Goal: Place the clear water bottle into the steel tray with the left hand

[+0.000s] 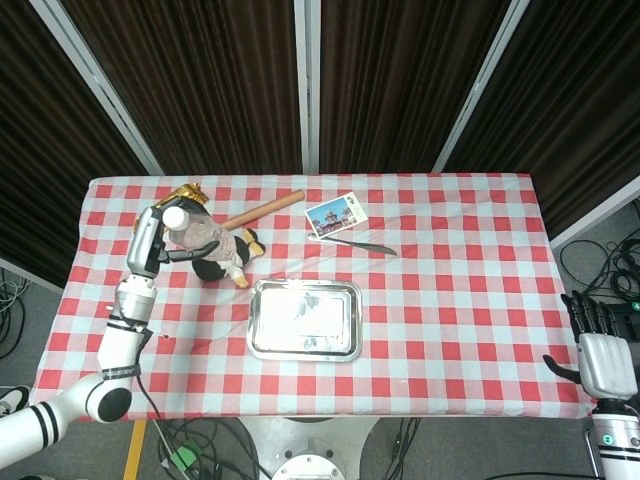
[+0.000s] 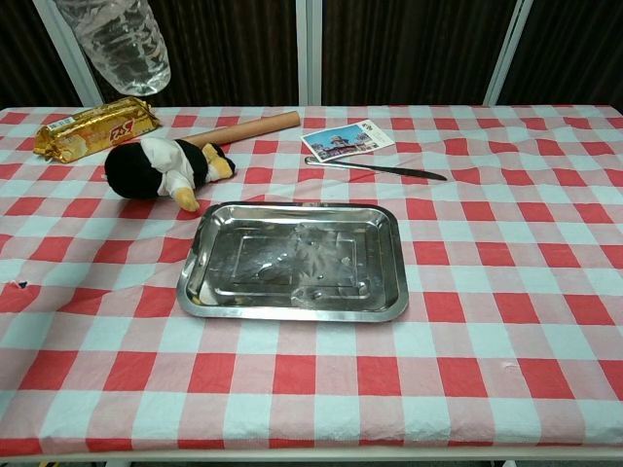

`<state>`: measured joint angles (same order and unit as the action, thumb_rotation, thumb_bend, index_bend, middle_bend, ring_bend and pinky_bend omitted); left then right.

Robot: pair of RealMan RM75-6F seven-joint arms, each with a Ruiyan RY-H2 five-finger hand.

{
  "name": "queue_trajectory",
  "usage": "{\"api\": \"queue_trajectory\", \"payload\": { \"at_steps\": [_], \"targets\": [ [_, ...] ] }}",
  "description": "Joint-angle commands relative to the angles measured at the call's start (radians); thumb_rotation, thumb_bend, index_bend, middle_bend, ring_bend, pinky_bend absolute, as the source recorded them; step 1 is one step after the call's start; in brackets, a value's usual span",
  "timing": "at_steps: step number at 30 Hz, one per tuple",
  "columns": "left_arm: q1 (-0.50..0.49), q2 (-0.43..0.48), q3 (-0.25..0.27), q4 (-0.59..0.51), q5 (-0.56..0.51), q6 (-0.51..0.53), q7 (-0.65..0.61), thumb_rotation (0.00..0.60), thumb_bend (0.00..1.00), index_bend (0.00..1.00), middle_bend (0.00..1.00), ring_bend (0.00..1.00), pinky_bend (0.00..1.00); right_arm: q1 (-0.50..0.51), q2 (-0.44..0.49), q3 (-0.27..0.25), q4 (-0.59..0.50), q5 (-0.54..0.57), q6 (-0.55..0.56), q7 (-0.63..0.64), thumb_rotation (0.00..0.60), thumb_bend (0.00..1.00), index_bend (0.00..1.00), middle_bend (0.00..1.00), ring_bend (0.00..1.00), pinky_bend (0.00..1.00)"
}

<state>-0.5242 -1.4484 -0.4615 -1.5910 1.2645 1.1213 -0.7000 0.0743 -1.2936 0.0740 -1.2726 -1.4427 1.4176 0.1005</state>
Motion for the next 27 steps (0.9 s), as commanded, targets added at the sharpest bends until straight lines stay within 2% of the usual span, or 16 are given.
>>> {"api": "queue_trajectory", "payload": {
  "at_steps": [1,10,17,20,25,27],
  "targets": [
    [0.018,-0.035,0.11,0.073,-0.058,-0.064,-0.006,0.6,0.18,0.63,0.66,0.43,0.48,0.0,-0.001,0.001,0.002,0.001,0.0,0.001,0.6,0.09,0.04,0.02,0.0,0.0],
    [-0.006,-0.025,0.086,0.065,-0.002,-0.038,-0.026,0.6,0.18,0.63,0.66,0.43,0.48,-0.001,0.0,0.001,0.002,0.001,0.002,0.002,0.6,0.09,0.04,0.02,0.0,0.0],
    [-0.078,-0.067,0.07,-0.015,-0.014,-0.085,0.015,0.6,0.18,0.63,0.66,0.43,0.48,0.004,-0.006,0.0,0.006,0.005,-0.011,-0.007,0.6,0.09,0.04,0.02,0.0,0.0],
    [-0.071,-0.031,0.058,-0.013,-0.044,-0.087,0.034,0.6,0.18,0.63,0.66,0.43,0.48,0.007,-0.008,-0.001,0.006,0.003,-0.014,-0.014,0.6,0.09,0.04,0.02,0.0,0.0],
    [-0.016,0.076,0.06,0.068,-0.074,-0.089,0.023,0.6,0.19,0.63,0.66,0.43,0.48,0.005,-0.005,-0.001,0.007,0.004,-0.012,-0.007,0.6,0.09,0.04,0.02,0.0,0.0],
    [-0.012,0.087,0.058,0.084,-0.078,-0.096,-0.002,0.6,0.19,0.63,0.66,0.43,0.47,0.006,-0.006,-0.001,0.008,0.003,-0.012,-0.008,0.6,0.09,0.04,0.02,0.0,0.0]
  ]
}}
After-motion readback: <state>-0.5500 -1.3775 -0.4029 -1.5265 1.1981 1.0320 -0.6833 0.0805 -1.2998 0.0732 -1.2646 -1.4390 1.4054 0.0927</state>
